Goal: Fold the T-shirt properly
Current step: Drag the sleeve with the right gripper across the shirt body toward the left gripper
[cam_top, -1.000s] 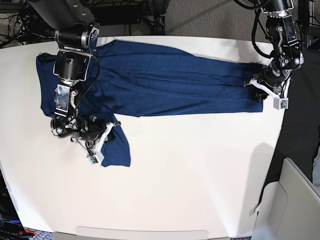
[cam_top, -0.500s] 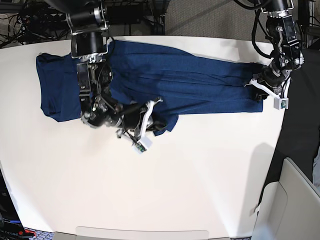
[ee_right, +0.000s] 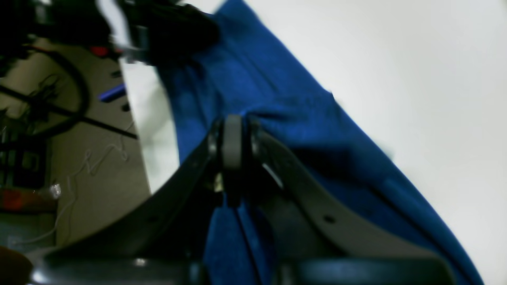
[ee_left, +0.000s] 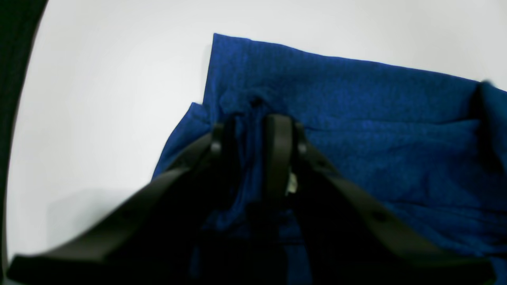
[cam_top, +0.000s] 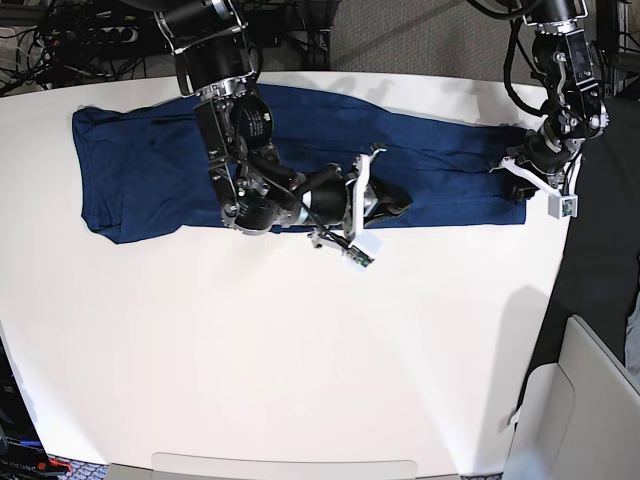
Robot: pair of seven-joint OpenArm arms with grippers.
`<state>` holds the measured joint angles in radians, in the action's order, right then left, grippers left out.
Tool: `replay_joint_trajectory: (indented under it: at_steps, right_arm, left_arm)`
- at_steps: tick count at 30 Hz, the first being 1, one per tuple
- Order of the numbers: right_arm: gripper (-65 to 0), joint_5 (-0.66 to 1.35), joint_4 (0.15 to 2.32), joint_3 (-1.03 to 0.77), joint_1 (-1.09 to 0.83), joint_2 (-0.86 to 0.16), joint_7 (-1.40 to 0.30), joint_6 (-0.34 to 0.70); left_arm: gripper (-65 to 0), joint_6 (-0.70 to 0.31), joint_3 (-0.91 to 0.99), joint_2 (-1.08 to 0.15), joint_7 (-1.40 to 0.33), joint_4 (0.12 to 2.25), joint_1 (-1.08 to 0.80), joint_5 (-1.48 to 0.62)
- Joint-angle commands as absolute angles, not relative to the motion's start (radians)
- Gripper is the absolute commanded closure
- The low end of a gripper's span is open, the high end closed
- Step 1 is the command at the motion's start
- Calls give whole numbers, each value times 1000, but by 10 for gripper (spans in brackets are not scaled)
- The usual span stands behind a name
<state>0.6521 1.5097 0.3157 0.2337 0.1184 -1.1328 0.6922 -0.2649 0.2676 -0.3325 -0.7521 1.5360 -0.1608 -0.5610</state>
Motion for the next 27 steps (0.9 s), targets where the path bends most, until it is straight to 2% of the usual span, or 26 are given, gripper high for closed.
replay_joint_trajectory:
  at_steps: [1, 7, 13, 21, 27]
  right_arm:
    - [-9, 671, 1524, 328, 266, 136, -1112, 698]
    - [-27, 670, 1395, 377, 325, 157, -1109, 698]
    - [-236, 670, 1372, 461, 349, 157, -1116, 698]
    - [-243, 670, 1458, 484, 343, 157, -1112, 698]
    - [-243, 670, 1503, 348, 306, 91, -1110, 698]
  left_arm:
    - [-140, -269, 271, -348, -731, 1550, -153, -572]
    - [-140, -269, 271, -348, -731, 1554, -168, -573]
    - [-140, -269, 271, -348, -731, 1552, -171, -573]
    - [-140, -266, 280, -348, -728, 1557, -170, -573]
    - [-142, -266, 280, -349, -731, 1627, -170, -573]
